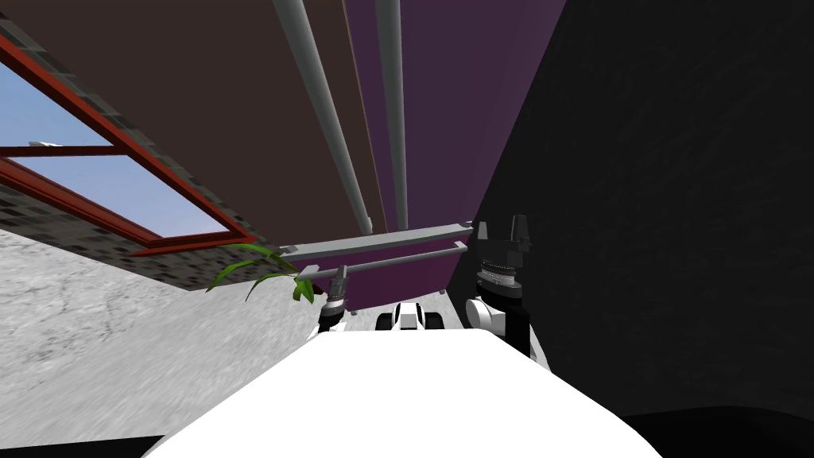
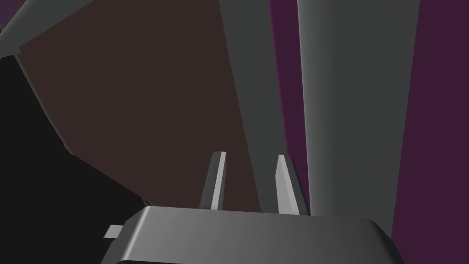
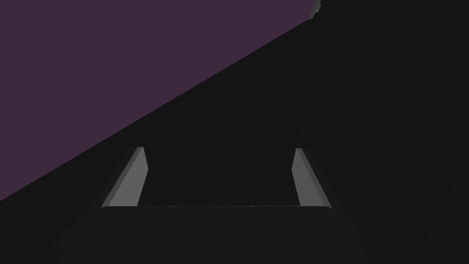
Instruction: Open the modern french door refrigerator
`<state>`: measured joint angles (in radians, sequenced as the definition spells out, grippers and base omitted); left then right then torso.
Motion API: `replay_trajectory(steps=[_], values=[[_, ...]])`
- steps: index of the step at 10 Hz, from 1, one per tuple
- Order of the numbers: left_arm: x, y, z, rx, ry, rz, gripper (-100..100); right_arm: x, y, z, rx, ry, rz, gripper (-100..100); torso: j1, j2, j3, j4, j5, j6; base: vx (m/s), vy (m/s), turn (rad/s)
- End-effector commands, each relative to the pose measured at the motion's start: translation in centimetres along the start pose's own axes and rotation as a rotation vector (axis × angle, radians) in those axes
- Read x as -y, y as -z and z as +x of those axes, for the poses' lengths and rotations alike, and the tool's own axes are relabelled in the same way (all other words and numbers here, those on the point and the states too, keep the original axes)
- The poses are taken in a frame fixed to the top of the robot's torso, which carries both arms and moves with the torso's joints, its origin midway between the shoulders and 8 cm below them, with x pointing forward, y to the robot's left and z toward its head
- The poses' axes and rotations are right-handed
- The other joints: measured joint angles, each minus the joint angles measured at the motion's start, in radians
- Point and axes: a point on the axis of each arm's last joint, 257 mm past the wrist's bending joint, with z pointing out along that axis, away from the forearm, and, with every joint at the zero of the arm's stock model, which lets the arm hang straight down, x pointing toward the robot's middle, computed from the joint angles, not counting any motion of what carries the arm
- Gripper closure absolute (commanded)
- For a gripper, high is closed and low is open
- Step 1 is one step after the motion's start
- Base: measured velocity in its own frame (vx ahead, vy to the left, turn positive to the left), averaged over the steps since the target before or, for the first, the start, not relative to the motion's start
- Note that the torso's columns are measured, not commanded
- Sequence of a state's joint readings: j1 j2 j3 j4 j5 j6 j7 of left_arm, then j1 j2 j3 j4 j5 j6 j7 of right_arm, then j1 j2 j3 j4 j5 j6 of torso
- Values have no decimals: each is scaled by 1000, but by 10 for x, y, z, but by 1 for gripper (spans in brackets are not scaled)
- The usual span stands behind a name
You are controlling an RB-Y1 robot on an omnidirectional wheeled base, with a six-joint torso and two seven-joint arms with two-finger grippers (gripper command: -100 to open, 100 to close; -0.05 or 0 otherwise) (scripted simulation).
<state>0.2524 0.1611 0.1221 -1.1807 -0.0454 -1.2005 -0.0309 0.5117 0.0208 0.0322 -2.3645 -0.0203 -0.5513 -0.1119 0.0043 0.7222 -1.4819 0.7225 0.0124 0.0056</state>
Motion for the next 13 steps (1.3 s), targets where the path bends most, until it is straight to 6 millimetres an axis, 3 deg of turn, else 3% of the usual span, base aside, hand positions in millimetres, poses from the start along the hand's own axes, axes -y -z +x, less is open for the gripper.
replay_trajectory(steps=[1, 10, 13], values=[[-18, 24, 18, 10, 32, -64, -100, 0, 0, 0, 0, 0, 0, 0, -1, -1, -1, 0, 0, 2, 35, -10, 20], [-25, 38, 33, 45, 71, -85, -100, 0, 0, 0, 0, 0, 0, 0, -3, -7, -2, -5, 4, 6, 11, -2, 6], [-26, 42, 40, 59, 87, -92, -100, 0, 0, 0, 0, 0, 0, 0, -4, 0, -1, 4, -5, 1, 2, -23, -15]])
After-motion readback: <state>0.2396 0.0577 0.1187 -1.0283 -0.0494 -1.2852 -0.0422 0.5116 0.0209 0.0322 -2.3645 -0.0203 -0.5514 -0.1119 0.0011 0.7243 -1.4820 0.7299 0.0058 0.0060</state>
